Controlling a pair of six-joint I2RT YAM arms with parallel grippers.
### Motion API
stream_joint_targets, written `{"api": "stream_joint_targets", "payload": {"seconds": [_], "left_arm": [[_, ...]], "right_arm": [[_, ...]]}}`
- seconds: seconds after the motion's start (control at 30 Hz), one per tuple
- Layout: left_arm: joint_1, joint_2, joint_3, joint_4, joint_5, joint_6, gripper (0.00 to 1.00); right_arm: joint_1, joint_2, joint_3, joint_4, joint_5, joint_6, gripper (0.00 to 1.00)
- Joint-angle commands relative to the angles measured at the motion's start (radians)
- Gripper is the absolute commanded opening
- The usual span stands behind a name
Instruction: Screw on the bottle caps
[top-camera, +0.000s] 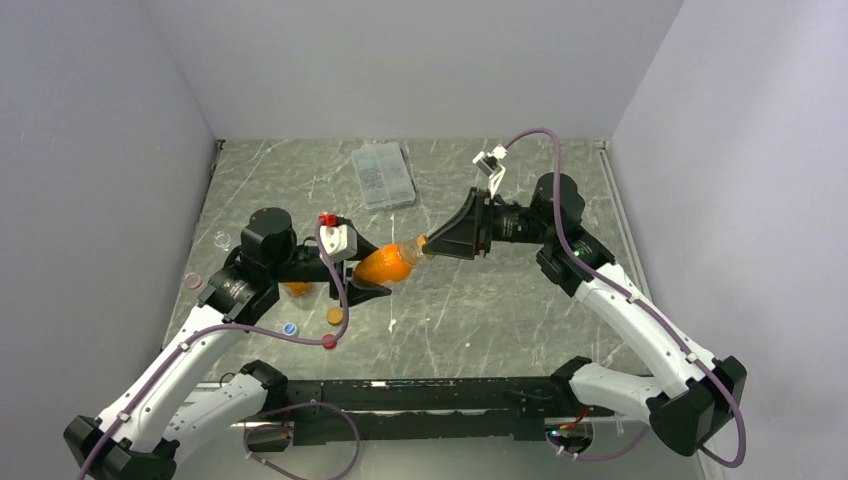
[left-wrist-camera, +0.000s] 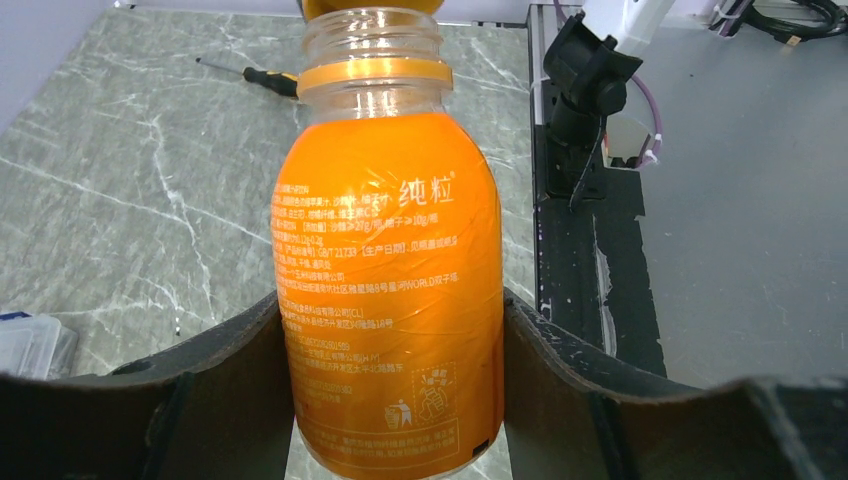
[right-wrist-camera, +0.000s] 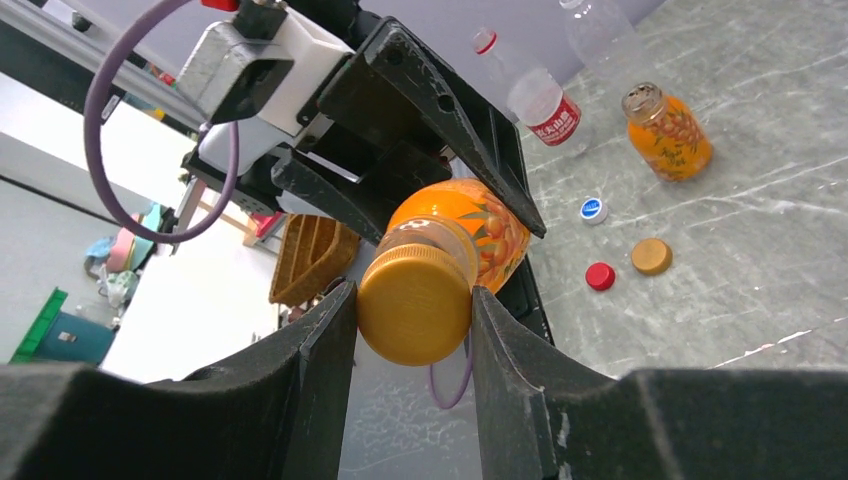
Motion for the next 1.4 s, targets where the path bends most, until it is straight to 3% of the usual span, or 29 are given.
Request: {"api": "stream_joint_targets", "payload": {"seconds": [0.0,0.57,0.77,1.03,1.37], "left_arm": [[-0.008,-0.013,0.000,0.081,0.056,-0.021,0.29],[-0.013,0.034,0.021,0.105,0.072,-0.031,0.17],[-0.012,0.059,0.038,0.126,0.087,-0.072,0.10],[-0.013,0.080,0.037,0.203,0.096,-0.145,0.01],[-0.013,0.019,-0.024,0.361,-0.049,-0.251,0.00]], "right_arm": [[0.025,0.019,0.057,0.010,0.020,-0.032,0.35],[0.107,0.037,0.110,-0.117,0.084,-0.137,0.35],[0.145,0.040,0.151,-0.252,0.135,-0.247,0.35],[0.191,0.047,0.169,-0.314,0.160,-0.301,0.35],[0.196,0.029,0.158,-0.340,0.214,-0.294,0.34]]}}
